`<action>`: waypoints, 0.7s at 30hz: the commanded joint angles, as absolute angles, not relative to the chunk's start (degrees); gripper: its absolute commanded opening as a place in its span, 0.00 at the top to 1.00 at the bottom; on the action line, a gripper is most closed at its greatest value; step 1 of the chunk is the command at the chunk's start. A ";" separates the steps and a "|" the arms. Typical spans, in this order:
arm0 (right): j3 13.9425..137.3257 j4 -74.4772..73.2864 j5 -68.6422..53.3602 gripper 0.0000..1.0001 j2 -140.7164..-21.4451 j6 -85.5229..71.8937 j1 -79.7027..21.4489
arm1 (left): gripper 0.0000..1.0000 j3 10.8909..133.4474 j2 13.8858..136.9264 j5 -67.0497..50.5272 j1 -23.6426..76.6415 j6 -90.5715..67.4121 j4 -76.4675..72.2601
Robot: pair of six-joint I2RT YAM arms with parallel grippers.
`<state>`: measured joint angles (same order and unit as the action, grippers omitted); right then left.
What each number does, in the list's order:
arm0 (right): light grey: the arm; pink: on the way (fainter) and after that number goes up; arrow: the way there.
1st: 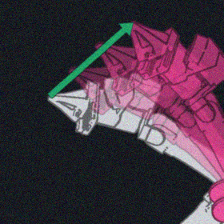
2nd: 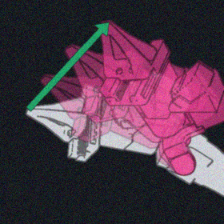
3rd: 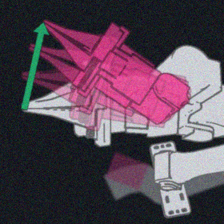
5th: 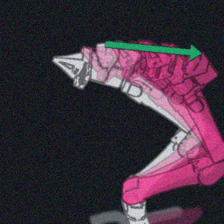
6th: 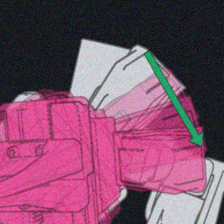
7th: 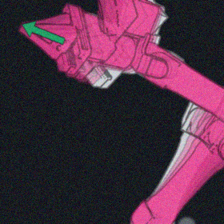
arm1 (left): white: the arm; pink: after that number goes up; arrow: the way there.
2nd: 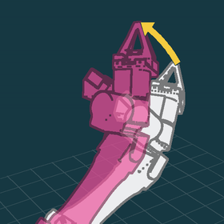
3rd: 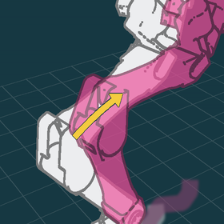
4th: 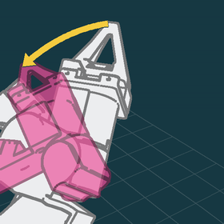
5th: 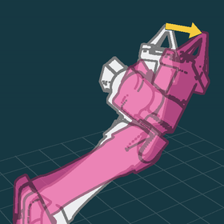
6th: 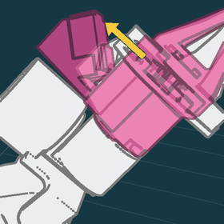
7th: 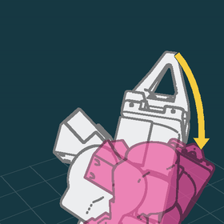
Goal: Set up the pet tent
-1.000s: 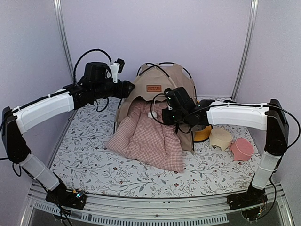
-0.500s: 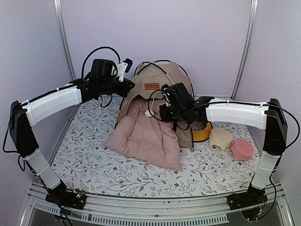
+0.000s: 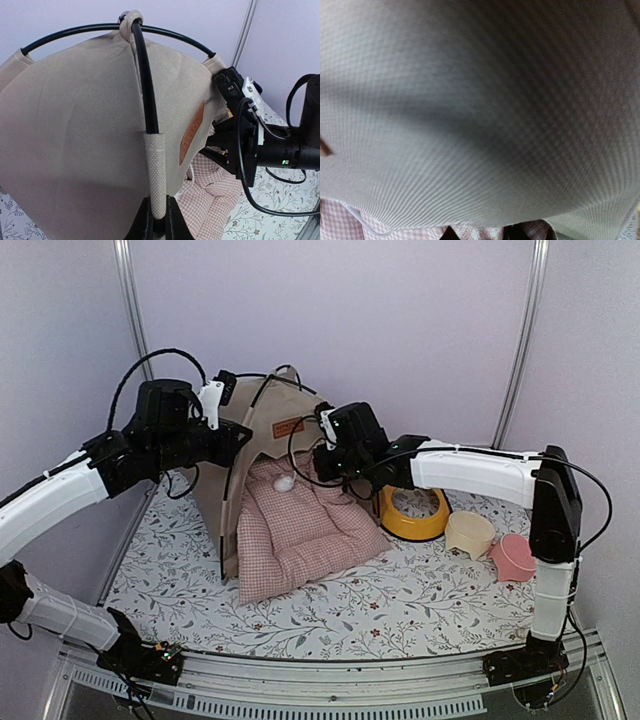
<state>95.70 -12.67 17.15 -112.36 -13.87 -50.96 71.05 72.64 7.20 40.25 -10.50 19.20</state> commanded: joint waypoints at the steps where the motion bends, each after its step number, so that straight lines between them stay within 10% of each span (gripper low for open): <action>1: 100.93 -7.77 15.42 0.71 -119.30 -11.44 -50.89 | 1.00 68.25 70.62 9.51 40.50 -16.63 19.36; 12: 96.75 -6.19 6.51 0.01 -112.98 -10.58 -53.42 | 1.00 62.58 68.28 18.39 39.34 -22.31 19.17; 21: 88.66 -6.15 1.16 0.01 -103.30 -13.60 -53.23 | 1.00 59.28 67.45 18.13 39.11 -24.60 16.37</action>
